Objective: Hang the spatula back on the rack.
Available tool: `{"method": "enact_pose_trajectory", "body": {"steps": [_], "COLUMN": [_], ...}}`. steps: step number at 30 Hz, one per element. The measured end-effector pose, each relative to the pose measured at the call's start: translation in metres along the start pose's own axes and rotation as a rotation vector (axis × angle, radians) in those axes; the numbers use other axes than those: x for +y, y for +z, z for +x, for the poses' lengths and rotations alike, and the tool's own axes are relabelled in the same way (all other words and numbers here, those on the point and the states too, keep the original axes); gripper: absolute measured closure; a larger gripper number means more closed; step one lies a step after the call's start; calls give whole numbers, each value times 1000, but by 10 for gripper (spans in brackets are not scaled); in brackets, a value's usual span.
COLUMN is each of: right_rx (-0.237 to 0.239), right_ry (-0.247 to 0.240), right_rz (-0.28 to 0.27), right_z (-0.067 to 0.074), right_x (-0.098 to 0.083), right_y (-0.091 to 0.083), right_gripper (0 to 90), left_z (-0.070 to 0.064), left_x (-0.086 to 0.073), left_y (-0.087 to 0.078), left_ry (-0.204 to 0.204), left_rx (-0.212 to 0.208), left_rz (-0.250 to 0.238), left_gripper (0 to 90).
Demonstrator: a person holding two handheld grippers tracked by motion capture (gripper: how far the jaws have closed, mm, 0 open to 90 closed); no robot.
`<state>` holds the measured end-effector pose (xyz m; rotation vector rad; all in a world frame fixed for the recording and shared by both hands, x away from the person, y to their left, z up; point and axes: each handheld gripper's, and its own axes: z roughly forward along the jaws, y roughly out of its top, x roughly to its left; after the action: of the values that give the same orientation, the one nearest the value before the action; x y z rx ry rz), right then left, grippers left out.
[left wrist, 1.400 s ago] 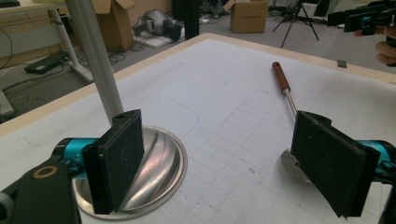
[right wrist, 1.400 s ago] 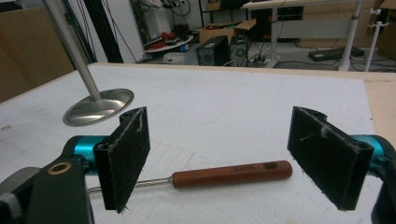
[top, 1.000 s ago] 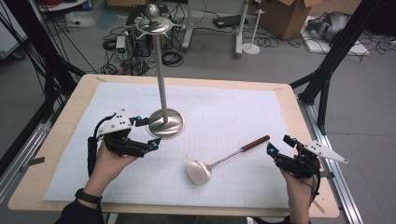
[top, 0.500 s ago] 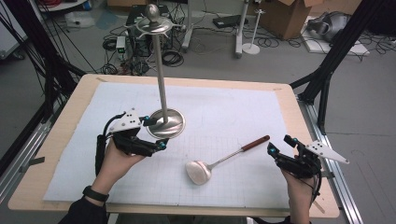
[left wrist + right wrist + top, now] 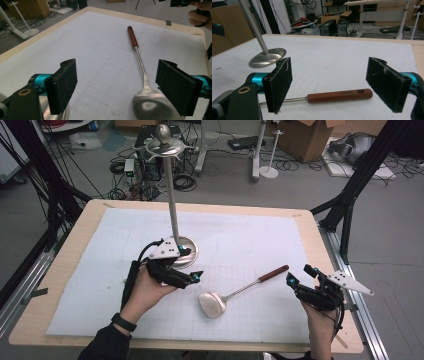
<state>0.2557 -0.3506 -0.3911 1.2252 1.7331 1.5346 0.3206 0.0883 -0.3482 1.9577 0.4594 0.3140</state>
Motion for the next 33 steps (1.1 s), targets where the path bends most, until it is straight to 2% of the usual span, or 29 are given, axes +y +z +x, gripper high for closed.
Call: {"method": "enact_pose_trajectory", "body": {"steps": [5, 12, 14, 15, 19, 27, 30, 33], "right_rx": [2, 2, 1, -2, 1, -2, 1, 2], "right_ry": [-1, 3, 6, 5, 5, 15, 19, 19], "right_rz": [-3, -10, -8, -7, -8, -9, -11, -13], "right_z": [0, -1, -1, -2, -2, -3, -4, -4], "right_x": [1, 1, 1, 1, 1, 1, 1, 1], "right_y": [0, -1, 0, 0, 1, 0, -1, -1], "right_gripper": [201, 202, 202, 202, 202, 202, 202, 202], "left_z": [-5, -10, -12, -12, -19, -32, -36, -39], "left_x": [4, 8, 9, 9, 11, 10, 9, 9], "left_y": [16, 37, 48, 48, 68, 101, 112, 122], "left_ry": [-24, -21, -33, -33, -27, -7, -5, 16], "left_rx": [-23, -49, -62, -62, -77, -93, -101, -104], "left_rz": [-11, 10, 15, 15, 31, 84, 123, 184], "left_gripper": [200, 205, 218, 221, 222, 237, 243, 250]}}
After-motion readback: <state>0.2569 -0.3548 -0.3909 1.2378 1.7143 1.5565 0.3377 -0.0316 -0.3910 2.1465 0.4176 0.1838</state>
